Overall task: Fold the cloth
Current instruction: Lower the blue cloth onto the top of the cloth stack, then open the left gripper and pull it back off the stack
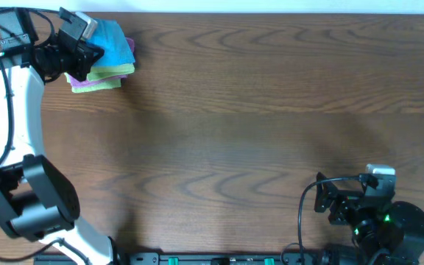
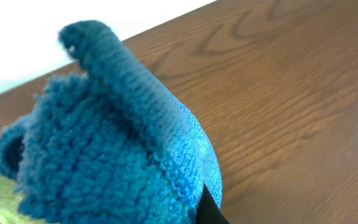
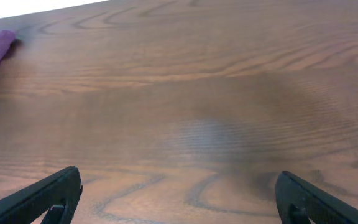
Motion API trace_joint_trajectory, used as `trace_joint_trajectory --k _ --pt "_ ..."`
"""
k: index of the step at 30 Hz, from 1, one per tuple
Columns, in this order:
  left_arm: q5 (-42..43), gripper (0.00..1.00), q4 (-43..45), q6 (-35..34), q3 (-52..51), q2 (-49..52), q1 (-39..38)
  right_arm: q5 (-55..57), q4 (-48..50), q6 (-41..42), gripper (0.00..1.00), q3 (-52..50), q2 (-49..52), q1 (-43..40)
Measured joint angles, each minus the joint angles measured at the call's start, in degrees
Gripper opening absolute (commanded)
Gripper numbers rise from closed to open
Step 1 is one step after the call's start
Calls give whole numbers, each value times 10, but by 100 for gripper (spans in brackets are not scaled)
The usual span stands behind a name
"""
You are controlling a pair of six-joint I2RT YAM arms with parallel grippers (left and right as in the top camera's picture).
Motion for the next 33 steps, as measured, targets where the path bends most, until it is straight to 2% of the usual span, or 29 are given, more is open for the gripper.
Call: trace_joint_trajectory --k 16,25,33 --pt "23 6 -12 -31 77 125 10 0 0 0 99 0 0 0" --pt "-54 6 -19 -43 78 138 10 0 0 0 99 0 0 0" --pt "-82 6 42 -122 78 138 34 0 0 0 99 0 0 0"
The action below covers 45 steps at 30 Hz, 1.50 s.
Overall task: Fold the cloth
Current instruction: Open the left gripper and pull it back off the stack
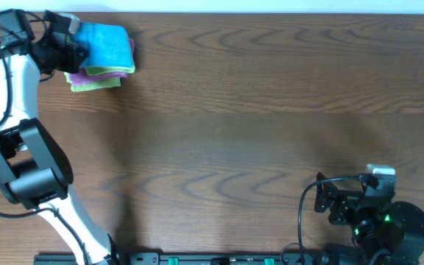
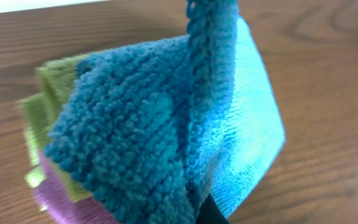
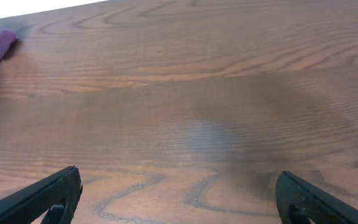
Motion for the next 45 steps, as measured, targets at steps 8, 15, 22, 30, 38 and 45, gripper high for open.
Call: trace_joint_trajectory --k 8,15,22,30,38,45 --pt "-8 6 7 -41 0 0 16 0 0 0 99 0 0 0" --pt "-39 85 11 -64 0 0 14 0 0 0 99 0 0 0" --pt "-60 95 28 -93 0 0 14 0 0 0 99 0 0 0" --pt "-88 95 58 -150 0 0 14 0 0 0 99 0 0 0" --pt "-114 95 55 -209 16 -7 21 0 0 0 99 0 0 0" --pt "-106 95 -29 -224 16 -120 43 0 0 0 99 0 0 0"
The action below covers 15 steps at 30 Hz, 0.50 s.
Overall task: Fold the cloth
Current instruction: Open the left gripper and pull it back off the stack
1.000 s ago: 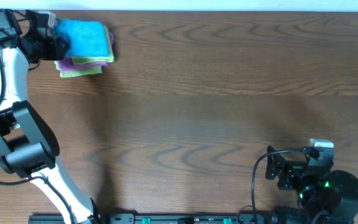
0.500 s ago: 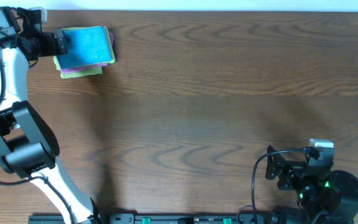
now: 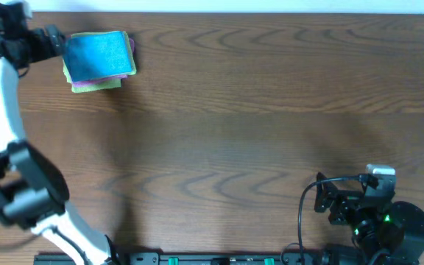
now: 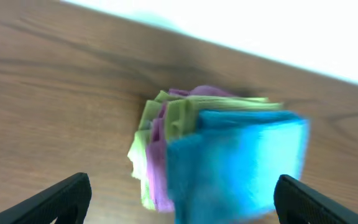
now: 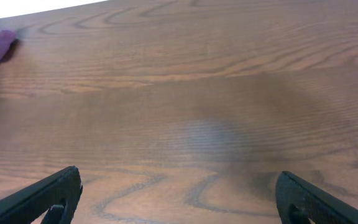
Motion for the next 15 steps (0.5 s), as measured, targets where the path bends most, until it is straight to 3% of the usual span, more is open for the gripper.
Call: trace_joint_trajectory --k 7,15 --pt "83 95 -115 7 14 -183 42 0 0 0 99 0 0 0" --pt "119 95 -236 36 14 -346 40 0 0 0 99 0 0 0"
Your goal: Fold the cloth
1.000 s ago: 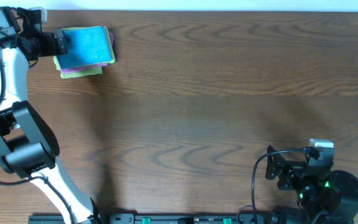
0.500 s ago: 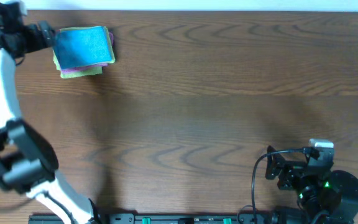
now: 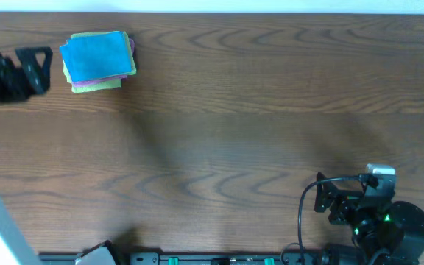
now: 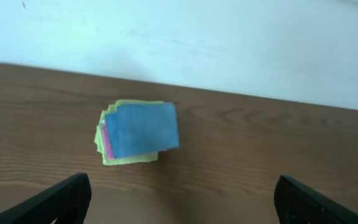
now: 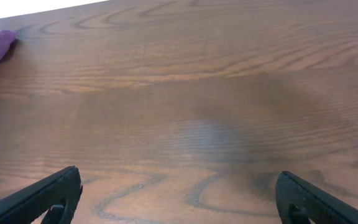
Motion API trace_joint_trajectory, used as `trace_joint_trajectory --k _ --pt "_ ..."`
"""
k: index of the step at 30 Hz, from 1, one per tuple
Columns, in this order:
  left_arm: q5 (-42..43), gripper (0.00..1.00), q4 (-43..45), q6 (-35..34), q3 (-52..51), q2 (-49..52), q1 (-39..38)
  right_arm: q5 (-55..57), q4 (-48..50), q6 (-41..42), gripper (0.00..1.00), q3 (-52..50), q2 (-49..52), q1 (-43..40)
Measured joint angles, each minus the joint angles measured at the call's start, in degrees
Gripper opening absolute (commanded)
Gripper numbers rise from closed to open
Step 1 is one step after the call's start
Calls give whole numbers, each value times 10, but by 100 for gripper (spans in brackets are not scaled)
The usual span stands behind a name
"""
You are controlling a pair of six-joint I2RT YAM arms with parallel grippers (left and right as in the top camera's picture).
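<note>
A folded blue cloth (image 3: 97, 56) lies flat on top of a stack, with a pink cloth (image 3: 94, 82) and a green cloth (image 3: 96, 87) showing under it, at the far left of the table. In the left wrist view the blue cloth (image 4: 145, 129) sits well ahead of the open fingers. My left gripper (image 3: 39, 70) is open and empty, left of the stack and apart from it. My right gripper (image 3: 328, 200) rests open at the near right, holding nothing; its fingers (image 5: 58, 193) frame bare wood.
The brown wooden table (image 3: 256, 125) stretches between the stack and the right arm. Its far edge (image 4: 241, 93) meets a white wall just behind the stack. A purple cloth corner (image 5: 2, 43) shows at the far left of the right wrist view.
My left gripper has drawn back from the stack, farther left and toward the near side. The stack looks smaller in the left wrist view. The blue cloth lies unmoved.
My left gripper was shut on the blue cloth, its edge raised over the stack. Then it still held a fold of the cloth, now laid over the stack. Later it was open, the cloth flat, and now it stands farther off. The right arm stayed still.
</note>
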Motion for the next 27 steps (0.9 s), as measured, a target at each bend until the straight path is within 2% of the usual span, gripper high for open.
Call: trace_joint_trajectory --k 13,22,27 --pt "63 95 -161 12 0 -255 -1 0 0 0 99 0 0 0" --pt "69 95 -298 14 0 -319 -1 0 0 0 99 0 0 0" --pt "70 95 -306 14 0 -322 -1 0 0 0 99 0 0 0"
